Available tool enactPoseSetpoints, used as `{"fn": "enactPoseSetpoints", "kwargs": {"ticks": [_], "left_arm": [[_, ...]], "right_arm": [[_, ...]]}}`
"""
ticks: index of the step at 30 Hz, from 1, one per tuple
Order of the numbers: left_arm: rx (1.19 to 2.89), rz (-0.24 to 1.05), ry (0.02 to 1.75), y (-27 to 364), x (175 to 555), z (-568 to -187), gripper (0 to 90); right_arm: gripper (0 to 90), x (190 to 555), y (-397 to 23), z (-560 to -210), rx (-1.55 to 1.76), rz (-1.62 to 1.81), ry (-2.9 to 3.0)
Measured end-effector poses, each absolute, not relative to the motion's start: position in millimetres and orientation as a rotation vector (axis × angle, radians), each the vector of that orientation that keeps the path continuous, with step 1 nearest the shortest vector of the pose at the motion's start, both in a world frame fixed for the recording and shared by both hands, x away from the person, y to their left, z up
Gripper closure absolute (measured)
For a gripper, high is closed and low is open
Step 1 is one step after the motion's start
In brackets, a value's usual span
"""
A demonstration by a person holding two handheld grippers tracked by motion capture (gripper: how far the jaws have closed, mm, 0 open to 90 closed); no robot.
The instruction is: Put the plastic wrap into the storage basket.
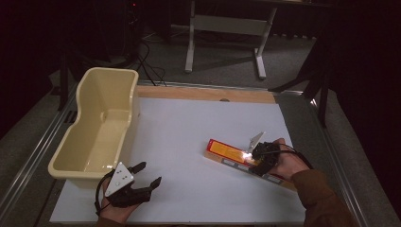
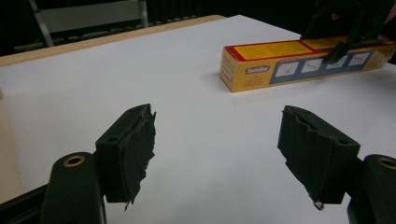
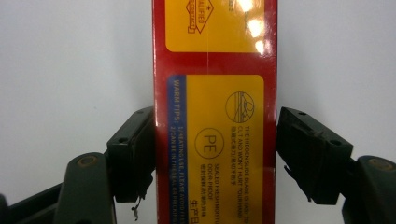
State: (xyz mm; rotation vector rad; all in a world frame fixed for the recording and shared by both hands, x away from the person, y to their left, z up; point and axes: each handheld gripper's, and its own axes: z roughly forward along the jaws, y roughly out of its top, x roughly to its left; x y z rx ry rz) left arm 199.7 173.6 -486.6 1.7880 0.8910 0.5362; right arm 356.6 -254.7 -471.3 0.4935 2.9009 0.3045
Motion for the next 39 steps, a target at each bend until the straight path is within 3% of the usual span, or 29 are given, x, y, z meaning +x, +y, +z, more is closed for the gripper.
{"fn": "enactPoseSetpoints", "kwargs": {"ticks": [11, 33, 39], "left_arm": [[1.788, 0.535, 0.89, 173.7, 199.5, -486.5, 27.0], [1.787, 0.534, 0.889, 173.9, 199.3, -486.7, 27.0], [1.788, 0.534, 0.888, 174.0, 199.4, -486.7, 27.0]], "right_arm": [[29.4, 370.1, -241.2, -483.3, 0.476, 0.147, 2.99], [40.5, 382.8, -225.2, -492.8, 0.498, -0.046, 3.085], [41.0, 385.9, -222.9, -490.9, 0.664, -0.056, 3.103]]}}
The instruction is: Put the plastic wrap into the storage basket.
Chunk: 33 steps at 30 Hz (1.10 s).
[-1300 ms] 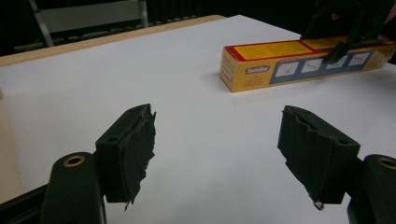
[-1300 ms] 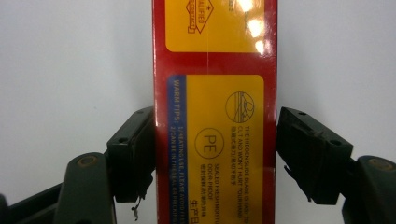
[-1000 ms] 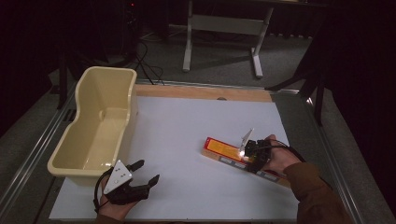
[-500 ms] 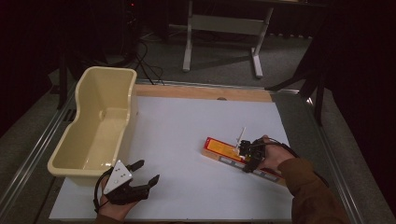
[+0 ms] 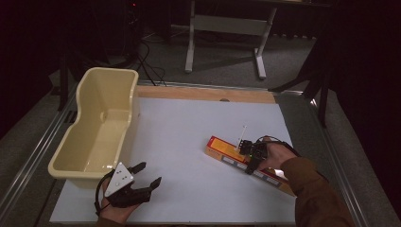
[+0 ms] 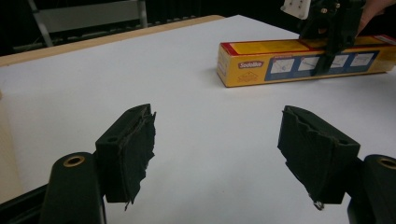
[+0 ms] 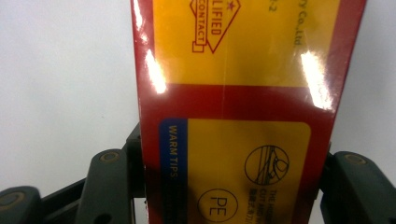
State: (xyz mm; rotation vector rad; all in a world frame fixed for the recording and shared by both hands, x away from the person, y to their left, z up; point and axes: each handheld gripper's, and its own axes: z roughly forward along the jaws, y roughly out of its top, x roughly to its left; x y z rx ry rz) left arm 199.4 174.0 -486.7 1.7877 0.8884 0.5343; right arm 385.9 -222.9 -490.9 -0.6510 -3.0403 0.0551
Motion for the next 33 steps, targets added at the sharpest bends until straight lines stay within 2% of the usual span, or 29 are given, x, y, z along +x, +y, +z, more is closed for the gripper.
{"fn": "enactPoseSetpoints", "kwargs": {"ticks": [14, 33], "left_arm": [[1.785, 0.533, 0.89, 174.0, 199.4, -486.6, 27.0], [1.786, 0.532, 0.887, 173.8, 199.2, -486.6, 27.0]], "right_arm": [[41.6, 386.3, -216.7, -485.4, -0.839, -0.006, -2.933], [41.7, 390.6, -192.8, -454.4, -1.025, -0.143, -2.951]]}}
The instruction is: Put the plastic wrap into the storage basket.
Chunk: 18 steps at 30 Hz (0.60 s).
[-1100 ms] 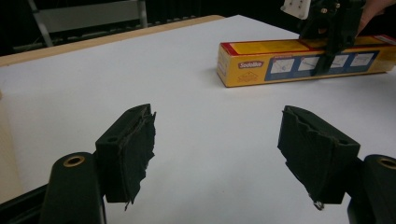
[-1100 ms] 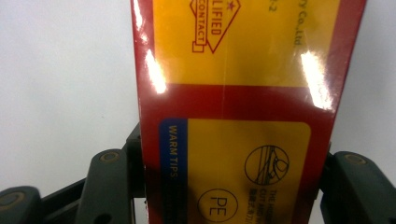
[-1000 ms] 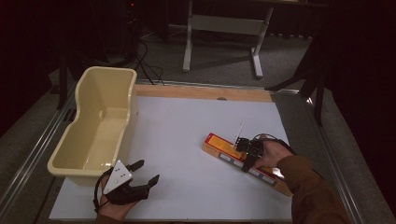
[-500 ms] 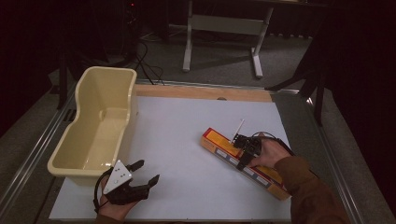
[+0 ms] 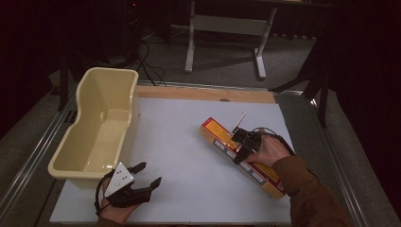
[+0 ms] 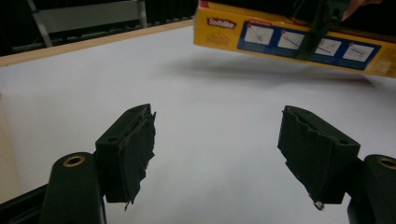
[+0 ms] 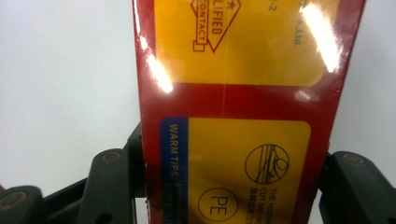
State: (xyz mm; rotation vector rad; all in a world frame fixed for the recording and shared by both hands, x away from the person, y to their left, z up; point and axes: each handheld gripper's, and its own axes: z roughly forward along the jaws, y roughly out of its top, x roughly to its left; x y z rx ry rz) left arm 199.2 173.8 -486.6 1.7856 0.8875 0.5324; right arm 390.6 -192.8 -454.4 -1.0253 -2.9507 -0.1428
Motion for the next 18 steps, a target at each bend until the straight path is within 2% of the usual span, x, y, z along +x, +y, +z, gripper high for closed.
{"fn": "enactPoseSetpoints", "kwargs": {"ticks": [18], "left_arm": [[1.79, 0.531, 0.883, 172.3, 199.2, -486.8, 26.9]], "right_arm": [[41.8, 402.3, -178.1, -435.9, -1.228, -0.278, -2.919]]}}
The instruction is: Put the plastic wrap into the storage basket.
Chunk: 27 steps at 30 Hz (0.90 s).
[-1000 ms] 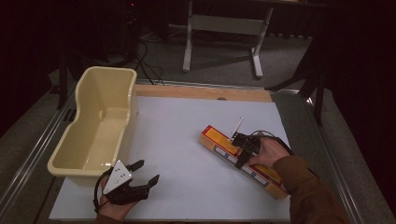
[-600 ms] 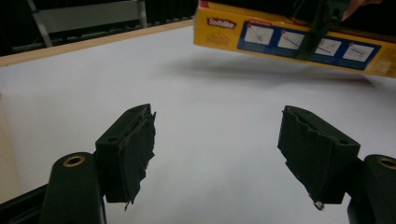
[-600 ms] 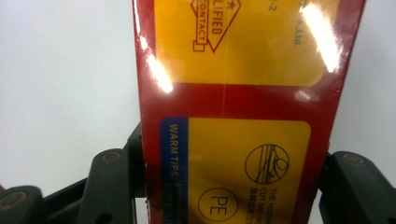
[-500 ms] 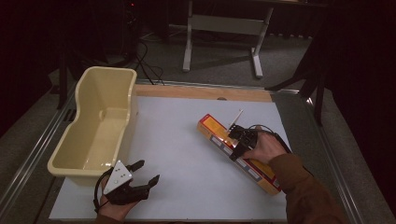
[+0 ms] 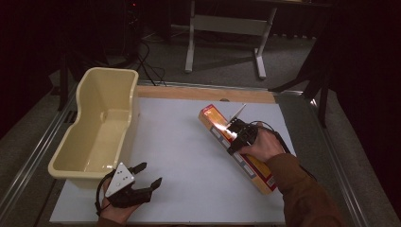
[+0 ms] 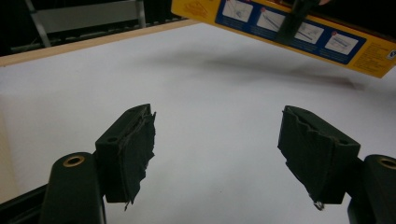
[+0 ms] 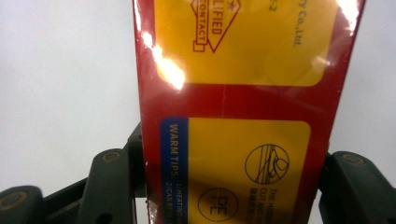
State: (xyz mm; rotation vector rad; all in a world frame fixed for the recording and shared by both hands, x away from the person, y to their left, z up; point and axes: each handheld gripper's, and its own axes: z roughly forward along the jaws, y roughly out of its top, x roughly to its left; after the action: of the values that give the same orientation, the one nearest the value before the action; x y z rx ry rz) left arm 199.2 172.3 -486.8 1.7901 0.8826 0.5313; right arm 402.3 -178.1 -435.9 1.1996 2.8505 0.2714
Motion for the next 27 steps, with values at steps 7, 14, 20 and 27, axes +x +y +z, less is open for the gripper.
{"fn": "enactPoseSetpoints", "kwargs": {"ticks": [7, 14, 20, 27], "left_arm": [[1.79, 0.529, 0.879, 171.9, 199.0, -486.8, 26.8], [1.788, 0.528, 0.879, 171.9, 198.8, -486.7, 26.8], [1.788, 0.527, 0.878, 172.0, 198.8, -486.7, 26.8], [1.789, 0.526, 0.876, 171.9, 198.6, -486.8, 26.7]], "right_arm": [[41.9, 408.4, -172.8, -430.4, 1.268, 0.371, 2.818], [41.8, 410.3, -162.8, -420.0, 1.265, 0.452, 2.776], [41.9, 412.7, -152.8, -409.5, 1.277, 0.544, 2.758], [41.9, 413.9, -143.8, -400.6, 1.283, 0.633, 2.756]]}}
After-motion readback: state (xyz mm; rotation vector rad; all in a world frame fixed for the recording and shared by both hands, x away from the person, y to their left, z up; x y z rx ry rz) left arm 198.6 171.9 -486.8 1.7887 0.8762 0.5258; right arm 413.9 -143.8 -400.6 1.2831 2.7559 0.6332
